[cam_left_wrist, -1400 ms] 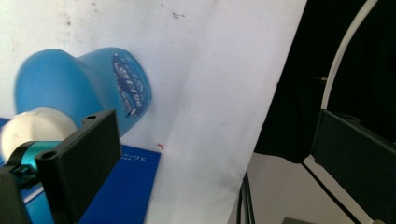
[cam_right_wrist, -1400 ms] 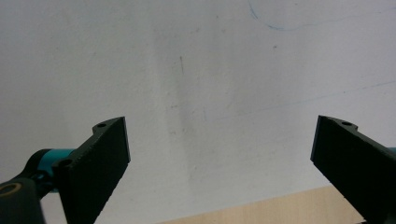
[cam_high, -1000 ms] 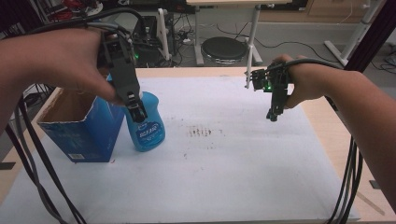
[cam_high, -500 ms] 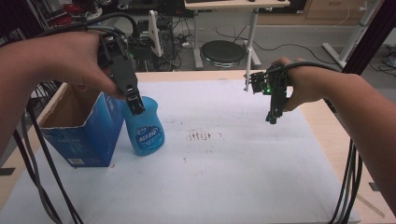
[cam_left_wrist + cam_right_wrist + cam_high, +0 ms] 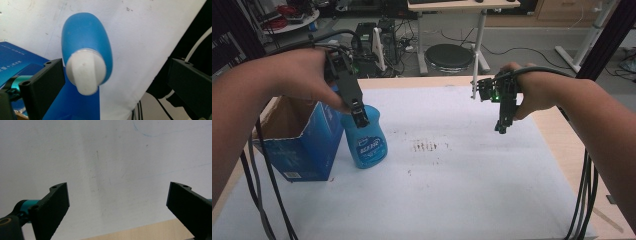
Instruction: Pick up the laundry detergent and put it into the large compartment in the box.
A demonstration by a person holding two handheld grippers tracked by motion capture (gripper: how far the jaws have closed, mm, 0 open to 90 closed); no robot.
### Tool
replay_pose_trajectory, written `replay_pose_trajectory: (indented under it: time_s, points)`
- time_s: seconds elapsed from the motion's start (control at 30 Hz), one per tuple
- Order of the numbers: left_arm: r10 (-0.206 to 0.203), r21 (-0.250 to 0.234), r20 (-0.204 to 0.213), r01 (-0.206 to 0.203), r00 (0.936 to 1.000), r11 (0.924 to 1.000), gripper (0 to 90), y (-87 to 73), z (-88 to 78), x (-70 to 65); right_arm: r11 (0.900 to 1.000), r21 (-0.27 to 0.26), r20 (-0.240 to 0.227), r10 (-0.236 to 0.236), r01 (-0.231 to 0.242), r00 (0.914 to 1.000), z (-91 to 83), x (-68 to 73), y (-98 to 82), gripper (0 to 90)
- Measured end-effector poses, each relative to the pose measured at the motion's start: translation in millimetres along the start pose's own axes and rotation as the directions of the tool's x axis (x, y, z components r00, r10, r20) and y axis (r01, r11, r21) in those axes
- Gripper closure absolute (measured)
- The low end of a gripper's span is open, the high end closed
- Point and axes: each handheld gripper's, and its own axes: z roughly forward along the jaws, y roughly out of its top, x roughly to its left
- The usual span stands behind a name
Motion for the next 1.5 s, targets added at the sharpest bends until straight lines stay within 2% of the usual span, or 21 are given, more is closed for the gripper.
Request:
replay_pose_trajectory:
  time_s: [0.17,0.53,0.77,1.27,1.5]
  points:
    - [-0.018,-0.004,0.002,0.018,0.9998,0.9998,1.7,-0.5,7.3,9.1,1.000,-0.003,0.002,-0.005,0.005,1.0000,-0.5,1.2,0.8,3.6]
    - [-0.024,-0.001,0.017,0.024,0.9996,0.9997,1.7,0.3,27.0,16.0,1.000,-0.002,0.006,-0.007,0.007,1.0000,-0.6,1.6,1.2,3.6]
    - [-0.029,-0.001,0.016,0.029,0.9995,0.9996,1.7,0.7,35.1,16.8,1.000,0.000,0.005,-0.007,0.007,1.0000,-0.3,2.2,2.0,3.6]
    - [-0.029,0.032,-0.016,0.029,0.9995,0.9991,1.7,5.0,49.4,19.3,1.000,0.003,0.007,-0.010,0.010,0.9999,-0.9,2.3,-0.5,3.6]
    - [-0.032,0.034,-0.007,0.032,0.9995,0.9989,1.7,4.6,54.6,20.9,1.000,0.004,0.004,-0.002,0.002,1.0000,-1.0,2.3,-0.8,3.6]
